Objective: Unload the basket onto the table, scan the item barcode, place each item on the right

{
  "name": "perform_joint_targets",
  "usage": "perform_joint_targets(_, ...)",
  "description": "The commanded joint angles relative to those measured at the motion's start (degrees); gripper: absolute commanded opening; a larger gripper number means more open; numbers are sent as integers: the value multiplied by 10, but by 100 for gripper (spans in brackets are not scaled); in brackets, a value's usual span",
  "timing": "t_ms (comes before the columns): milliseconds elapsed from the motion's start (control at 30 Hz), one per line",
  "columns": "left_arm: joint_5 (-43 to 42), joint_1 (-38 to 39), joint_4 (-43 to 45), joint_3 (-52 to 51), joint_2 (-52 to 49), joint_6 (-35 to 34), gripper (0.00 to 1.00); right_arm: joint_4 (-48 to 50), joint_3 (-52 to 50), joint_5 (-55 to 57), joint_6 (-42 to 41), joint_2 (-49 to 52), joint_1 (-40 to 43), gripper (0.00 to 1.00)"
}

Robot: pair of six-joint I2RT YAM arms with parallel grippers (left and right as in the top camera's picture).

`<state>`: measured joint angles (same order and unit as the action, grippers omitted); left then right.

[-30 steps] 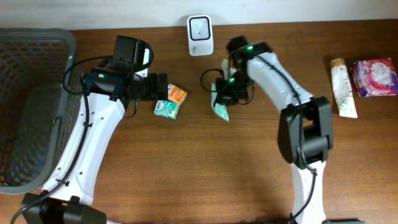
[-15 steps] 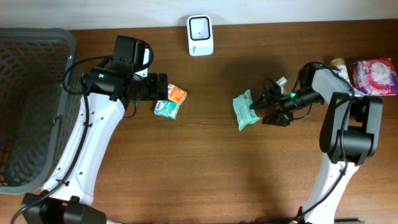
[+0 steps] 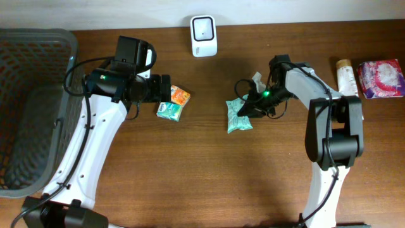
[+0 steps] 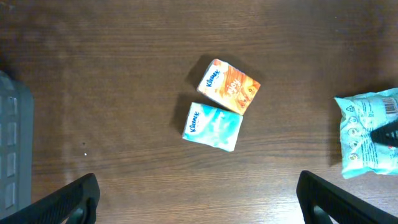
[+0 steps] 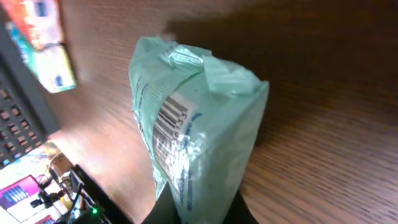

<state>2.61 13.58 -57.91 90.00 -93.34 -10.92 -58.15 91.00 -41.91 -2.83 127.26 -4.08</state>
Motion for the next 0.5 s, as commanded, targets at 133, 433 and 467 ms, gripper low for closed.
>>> perform_joint_targets(133, 2, 0, -1, 1, 2, 3, 99, -181, 291, -71, 225, 0, -74, 4)
perform_joint_targets(433, 2, 0, -1, 1, 1, 3, 99, -139, 379, -19, 270, 0, -113, 4)
perform_joint_targets(467, 2, 0, -1, 1, 2, 3, 99, -140, 379, -15, 281, 0, -113, 4)
